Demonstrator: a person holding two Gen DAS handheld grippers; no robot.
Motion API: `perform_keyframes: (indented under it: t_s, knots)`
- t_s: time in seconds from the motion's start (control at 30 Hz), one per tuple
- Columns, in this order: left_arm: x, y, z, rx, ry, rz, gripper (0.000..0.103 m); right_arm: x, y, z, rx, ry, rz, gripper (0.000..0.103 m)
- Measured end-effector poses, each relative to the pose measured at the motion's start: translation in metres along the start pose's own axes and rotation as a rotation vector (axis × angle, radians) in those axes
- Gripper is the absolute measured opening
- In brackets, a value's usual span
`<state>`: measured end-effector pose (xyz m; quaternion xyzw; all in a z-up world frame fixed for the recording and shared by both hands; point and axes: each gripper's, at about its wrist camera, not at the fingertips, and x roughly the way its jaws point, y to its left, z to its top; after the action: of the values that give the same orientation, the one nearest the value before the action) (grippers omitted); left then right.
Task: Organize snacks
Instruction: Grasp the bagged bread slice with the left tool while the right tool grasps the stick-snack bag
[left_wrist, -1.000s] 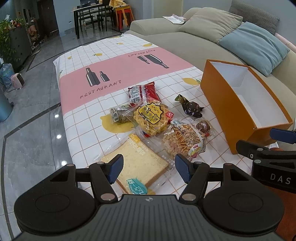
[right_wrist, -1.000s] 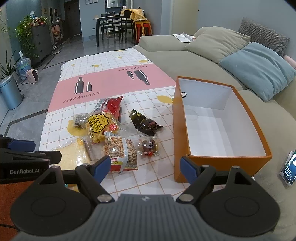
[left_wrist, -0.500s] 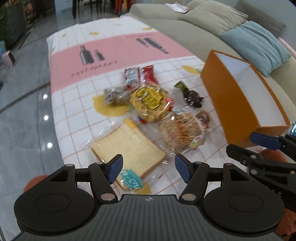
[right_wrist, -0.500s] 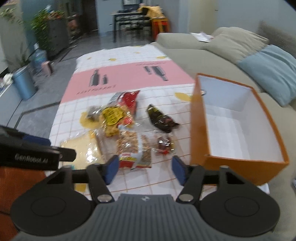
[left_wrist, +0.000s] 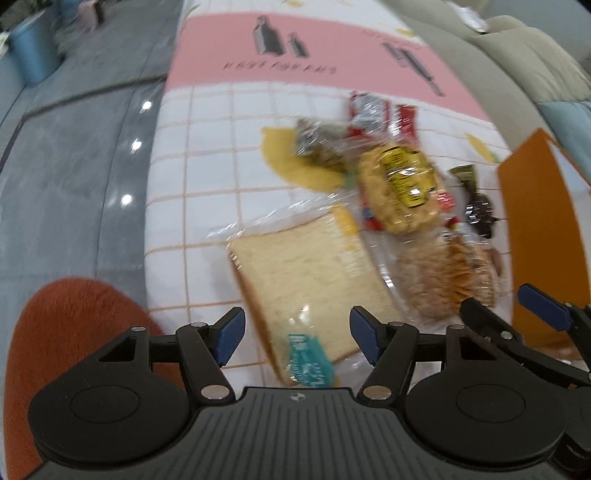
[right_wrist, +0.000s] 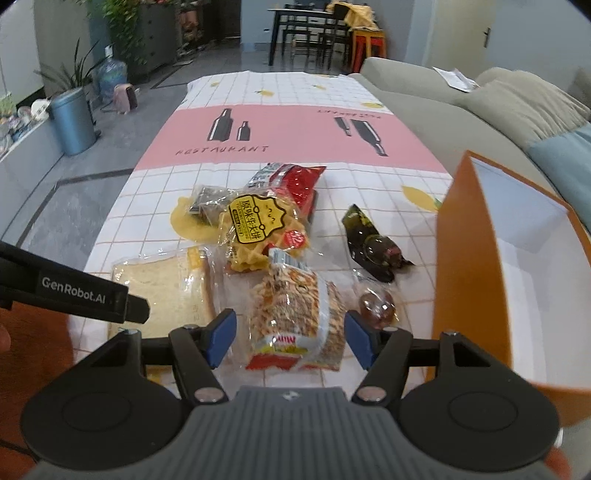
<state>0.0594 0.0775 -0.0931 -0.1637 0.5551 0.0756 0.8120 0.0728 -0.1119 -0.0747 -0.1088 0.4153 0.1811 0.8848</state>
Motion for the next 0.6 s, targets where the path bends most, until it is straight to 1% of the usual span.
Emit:
perform_keyframes:
  t_s: [0.1, 0.2, 0.33, 0.4, 0.43, 0.47, 0.5, 0.53, 0.57, 0.6]
  knots:
    - [0.013, 0.003, 0.001, -0.019, 0.034, 0.005, 0.077, 0.014, 0.000, 0.001, -0.012, 0.026, -0.004, 0.064]
    - [0.023, 0.005, 0.001, -0.035, 0.064, 0.000, 0.077, 0.023, -0.004, 0.000, 0.003, 0.052, 0.013, 0.063]
    - [0.031, 0.005, 0.002, -0.044, 0.068, -0.013, 0.089, 0.030, -0.005, -0.001, 0.001, 0.062, 0.023, 0.064]
    - [0.036, 0.007, 0.003, -0.055, 0.072, -0.032, 0.093, 0.034, -0.006, -0.002, 0.004, 0.064, 0.021, 0.064]
    - [0.038, 0.008, 0.004, -0.066, 0.077, -0.049, 0.096, 0.035, -0.007, -0.003, 0.004, 0.064, 0.016, 0.061]
    - [0.039, 0.008, 0.005, -0.065, 0.075, -0.055, 0.097, 0.036, -0.007, -0.003, 0.000, 0.063, 0.007, 0.057]
    - [0.039, 0.005, 0.005, -0.046, 0.072, -0.050, 0.098, 0.037, -0.007, -0.004, -0.009, 0.062, -0.006, 0.055]
    - [0.041, 0.002, 0.005, -0.028, 0.066, -0.046, 0.100, 0.038, -0.008, -0.004, -0.017, 0.062, -0.016, 0.049]
    - [0.041, 0.001, 0.004, -0.015, 0.060, -0.045, 0.100, 0.037, -0.009, -0.004, -0.022, 0.059, -0.026, 0.043]
    - [0.042, -0.001, 0.004, -0.014, 0.060, -0.047, 0.098, 0.037, -0.011, -0.004, -0.021, 0.058, -0.027, 0.041]
